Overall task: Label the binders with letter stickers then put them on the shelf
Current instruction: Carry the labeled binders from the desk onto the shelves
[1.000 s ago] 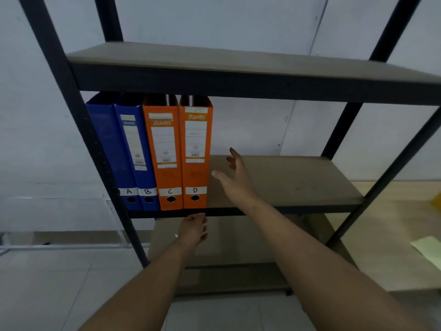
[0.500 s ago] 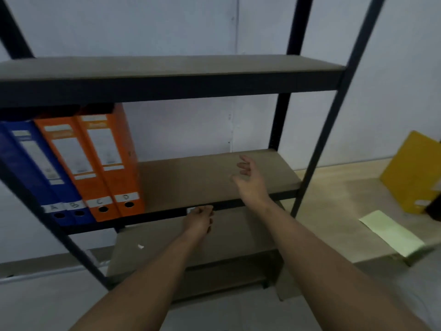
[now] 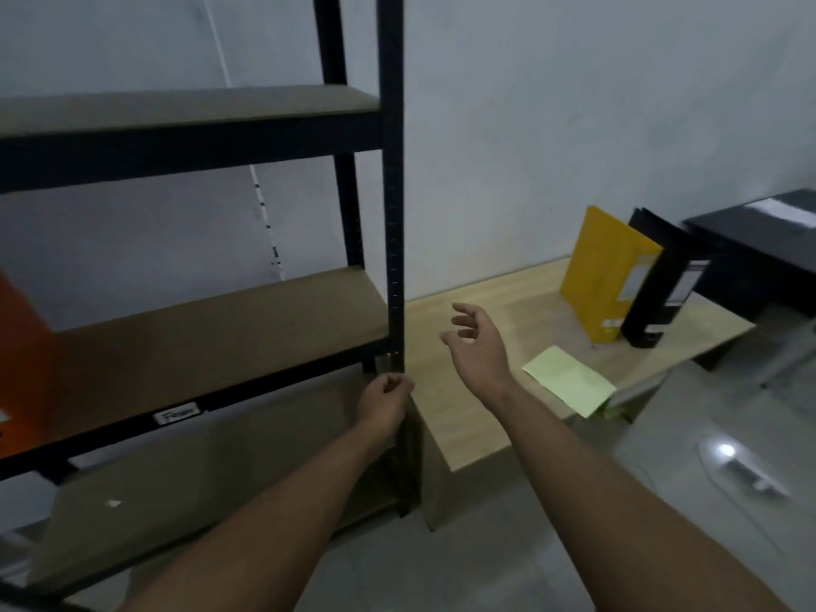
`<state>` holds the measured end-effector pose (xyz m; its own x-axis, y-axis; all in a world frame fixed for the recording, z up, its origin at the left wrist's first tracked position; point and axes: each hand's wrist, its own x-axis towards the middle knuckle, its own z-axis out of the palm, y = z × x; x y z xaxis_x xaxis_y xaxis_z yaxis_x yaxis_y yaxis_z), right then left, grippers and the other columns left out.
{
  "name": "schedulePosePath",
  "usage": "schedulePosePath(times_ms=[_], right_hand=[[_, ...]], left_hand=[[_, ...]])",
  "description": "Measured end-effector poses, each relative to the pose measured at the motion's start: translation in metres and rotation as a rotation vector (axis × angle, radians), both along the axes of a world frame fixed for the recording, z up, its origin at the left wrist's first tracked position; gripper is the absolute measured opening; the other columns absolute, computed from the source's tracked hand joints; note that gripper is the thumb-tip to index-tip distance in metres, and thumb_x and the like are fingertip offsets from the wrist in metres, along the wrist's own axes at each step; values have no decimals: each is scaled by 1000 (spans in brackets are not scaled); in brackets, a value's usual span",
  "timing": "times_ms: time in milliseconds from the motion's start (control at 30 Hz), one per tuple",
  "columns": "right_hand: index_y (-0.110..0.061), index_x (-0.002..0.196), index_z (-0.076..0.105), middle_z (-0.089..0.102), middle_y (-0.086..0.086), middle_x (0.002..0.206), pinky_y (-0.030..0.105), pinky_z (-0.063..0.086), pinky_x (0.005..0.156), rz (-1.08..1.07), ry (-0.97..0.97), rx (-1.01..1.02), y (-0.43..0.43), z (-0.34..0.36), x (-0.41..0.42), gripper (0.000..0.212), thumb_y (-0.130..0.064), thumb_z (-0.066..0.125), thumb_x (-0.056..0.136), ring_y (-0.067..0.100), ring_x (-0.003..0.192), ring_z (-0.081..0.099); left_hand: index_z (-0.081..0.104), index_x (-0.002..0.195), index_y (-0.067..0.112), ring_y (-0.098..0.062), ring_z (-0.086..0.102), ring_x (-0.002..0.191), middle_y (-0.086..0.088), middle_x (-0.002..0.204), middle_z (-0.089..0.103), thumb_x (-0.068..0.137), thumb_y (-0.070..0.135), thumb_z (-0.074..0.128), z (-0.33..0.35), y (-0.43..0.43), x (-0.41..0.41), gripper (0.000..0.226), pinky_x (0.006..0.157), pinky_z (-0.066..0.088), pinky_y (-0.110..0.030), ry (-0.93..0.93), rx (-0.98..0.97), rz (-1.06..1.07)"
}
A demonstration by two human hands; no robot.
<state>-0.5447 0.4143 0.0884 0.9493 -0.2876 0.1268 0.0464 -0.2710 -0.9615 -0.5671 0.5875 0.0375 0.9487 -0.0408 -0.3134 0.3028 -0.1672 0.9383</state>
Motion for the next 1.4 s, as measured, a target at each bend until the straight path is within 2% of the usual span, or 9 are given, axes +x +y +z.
schedulePosePath(times_ms=[133,300,433,567,767,900,967,1167,1400], right_hand=[[-34,130,65,67,-8,121,37,58,95,-122,20,95,-55,-21,7,39,-13,72,98,13,110,65],[-33,128,66,67,-6,120,33,56,88,-206,69,170,-99,-44,34,38,-9,70,98,15,108,65],[-35,125,66,67,-7,119,33,56,85,-247,71,138,-136,-45,70,38,-8,69,98,15,107,65],[-35,122,66,66,-7,116,32,56,82,-300,66,86,-178,-33,117,38,-6,68,98,17,105,65],[-36,124,63,64,-11,116,40,58,89,-430,40,37,-223,-31,171,37,-10,70,98,17,107,64],[-28,131,62,62,-4,121,33,47,83,-558,12,8,-242,-30,190,39,-13,72,97,18,108,60],[-27,133,60,61,-3,124,34,48,87,-616,5,-9,-256,-30,198,42,-15,74,96,19,111,58],[-21,146,49,54,4,139,50,52,102,-767,50,-39,-315,-32,231,63,-16,78,90,30,127,55],[-16,169,19,31,12,168,57,42,116,-816,198,-41,-386,-35,272,103,-30,85,91,40,151,37]], left_hand=[[72,107,25,-19,66,102,1,112,72,105,32,64,-14,-58,6,11,98,55,-43,31,63,-47],[72,112,21,-12,63,97,5,108,70,105,25,64,-22,-113,46,12,91,53,-34,43,130,-137],[71,113,23,-14,63,100,6,110,69,105,26,63,-20,-156,100,12,85,54,-32,23,96,-185],[71,112,20,-12,61,91,0,107,67,105,23,62,-15,-195,161,12,77,52,-31,45,10,-183],[72,111,19,-14,62,91,1,105,68,104,22,64,-17,-232,231,12,77,52,-31,27,-24,-222],[72,112,19,-15,62,92,0,106,68,104,22,64,-24,-247,262,12,78,52,-32,58,-31,-217],[72,110,20,-16,63,94,-1,108,69,104,23,64,-28,-258,273,11,77,53,-32,83,-37,-206],[71,105,24,-16,62,94,2,106,69,103,22,64,-30,-297,299,7,78,51,-32,101,-60,-194],[71,103,25,-18,64,95,0,108,69,103,22,65,-20,-361,330,7,77,50,-32,95,-46,-155]])
